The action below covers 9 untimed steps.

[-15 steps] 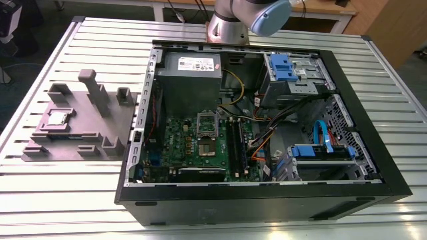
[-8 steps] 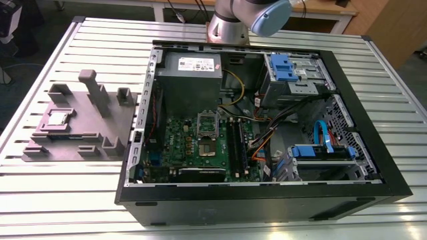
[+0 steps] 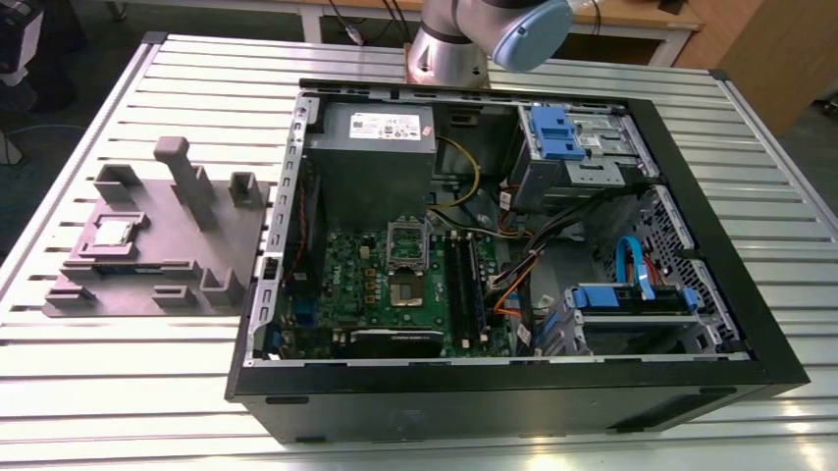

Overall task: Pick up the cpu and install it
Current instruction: 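Pick up the cpu and move it towards the insertion slot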

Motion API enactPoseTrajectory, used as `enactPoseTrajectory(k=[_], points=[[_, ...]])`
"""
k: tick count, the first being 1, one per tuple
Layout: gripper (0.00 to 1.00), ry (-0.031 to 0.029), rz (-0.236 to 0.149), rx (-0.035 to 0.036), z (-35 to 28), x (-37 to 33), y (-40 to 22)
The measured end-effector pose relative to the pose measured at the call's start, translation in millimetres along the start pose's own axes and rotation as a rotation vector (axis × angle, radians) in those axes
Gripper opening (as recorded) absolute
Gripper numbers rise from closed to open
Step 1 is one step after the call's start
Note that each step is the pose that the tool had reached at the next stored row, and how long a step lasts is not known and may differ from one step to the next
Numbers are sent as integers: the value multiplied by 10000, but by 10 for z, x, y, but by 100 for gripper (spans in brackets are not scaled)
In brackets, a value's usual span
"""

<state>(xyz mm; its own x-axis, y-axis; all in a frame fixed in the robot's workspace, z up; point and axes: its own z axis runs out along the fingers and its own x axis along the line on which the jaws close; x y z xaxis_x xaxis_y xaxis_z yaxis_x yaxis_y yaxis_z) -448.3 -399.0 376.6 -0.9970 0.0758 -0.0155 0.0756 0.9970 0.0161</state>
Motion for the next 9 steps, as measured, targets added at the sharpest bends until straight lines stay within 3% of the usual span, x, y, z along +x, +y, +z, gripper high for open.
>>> enactPoseTrajectory(k=[1, 6, 9], points=[[17, 0, 0, 0, 0, 0, 0], [41, 0, -1, 1, 0, 0, 0], [47, 0, 0, 0, 0, 1, 0]])
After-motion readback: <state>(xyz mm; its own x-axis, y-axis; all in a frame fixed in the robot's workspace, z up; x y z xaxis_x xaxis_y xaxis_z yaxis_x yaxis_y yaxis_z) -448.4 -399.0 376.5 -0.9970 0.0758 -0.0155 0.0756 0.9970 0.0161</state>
